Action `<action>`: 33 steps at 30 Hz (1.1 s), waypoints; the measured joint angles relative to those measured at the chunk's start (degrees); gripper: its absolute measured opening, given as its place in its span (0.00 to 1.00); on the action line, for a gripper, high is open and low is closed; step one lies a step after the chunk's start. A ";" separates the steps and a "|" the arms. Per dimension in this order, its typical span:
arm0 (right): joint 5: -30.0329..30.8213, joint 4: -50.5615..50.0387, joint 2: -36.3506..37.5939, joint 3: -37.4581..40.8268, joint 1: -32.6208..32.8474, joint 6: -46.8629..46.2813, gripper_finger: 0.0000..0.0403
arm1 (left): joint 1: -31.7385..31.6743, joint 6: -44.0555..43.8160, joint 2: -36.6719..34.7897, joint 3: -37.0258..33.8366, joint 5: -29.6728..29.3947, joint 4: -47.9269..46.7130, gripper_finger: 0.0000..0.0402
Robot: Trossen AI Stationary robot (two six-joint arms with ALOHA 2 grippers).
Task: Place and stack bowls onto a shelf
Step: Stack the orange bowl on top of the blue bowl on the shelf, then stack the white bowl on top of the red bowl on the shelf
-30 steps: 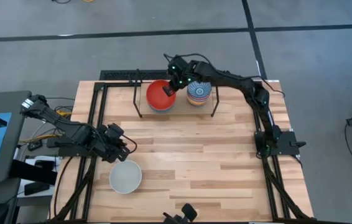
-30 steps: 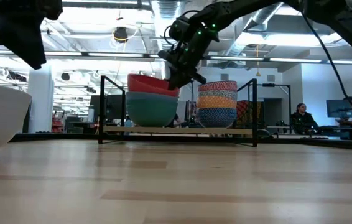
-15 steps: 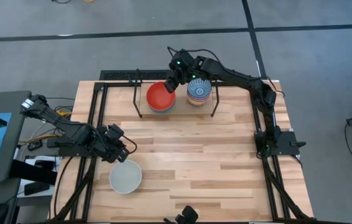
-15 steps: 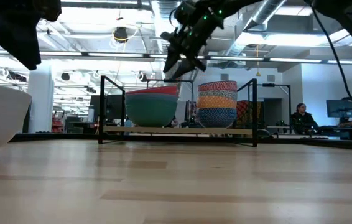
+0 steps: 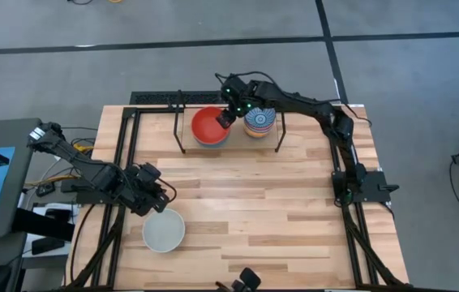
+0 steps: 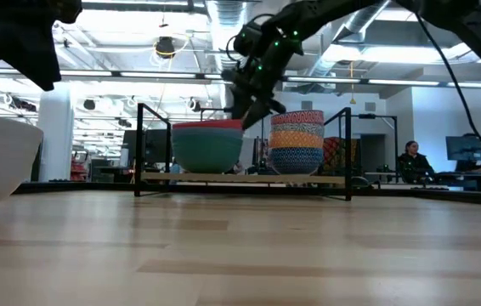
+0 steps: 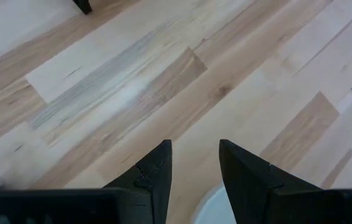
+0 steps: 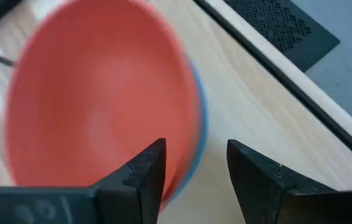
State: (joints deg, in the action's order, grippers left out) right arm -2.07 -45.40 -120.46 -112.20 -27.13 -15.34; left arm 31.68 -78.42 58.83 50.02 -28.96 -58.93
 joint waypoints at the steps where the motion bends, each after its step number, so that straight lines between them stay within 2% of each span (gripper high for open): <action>1: -0.02 -0.07 -0.28 0.00 -0.08 -0.02 0.48 | 0.00 -0.17 0.02 0.00 -0.04 0.06 0.29; 11: -0.10 -0.71 3.42 -3.52 1.83 0.45 0.47 | 0.00 0.25 0.04 -0.04 0.19 0.23 0.29; 14: -0.18 -1.71 5.55 -4.78 2.99 0.55 0.47 | 0.36 3.33 0.02 -1.87 1.11 2.76 0.29; 16: -0.76 -5.89 7.65 -4.85 4.30 0.41 0.47 | 1.39 6.60 0.04 -4.38 2.88 5.71 0.29; 20: -0.77 -16.43 10.25 -3.57 8.91 0.42 0.47 | 3.83 6.59 0.04 -8.49 9.00 8.59 0.27; 22: 0.33 -18.41 10.97 -1.49 11.90 0.32 0.47 | 5.12 4.42 0.04 -10.08 11.28 8.65 0.26; 26: 0.43 -15.41 13.57 3.55 17.90 -2.97 0.47 | 7.19 1.99 0.04 -13.54 14.89 12.46 0.24; 30: 0.94 -11.42 14.04 7.29 23.29 -7.05 0.47 | 8.32 1.09 0.04 -17.10 15.22 20.30 0.21; 33: 0.99 -10.29 14.09 8.51 26.74 -10.07 0.47 | 8.44 -2.57 0.53 -19.32 15.31 21.38 0.17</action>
State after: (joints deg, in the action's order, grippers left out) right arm -1.07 -55.68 -106.37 -103.69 -0.39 -25.41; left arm 40.12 -80.98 59.36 30.70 -13.65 -37.56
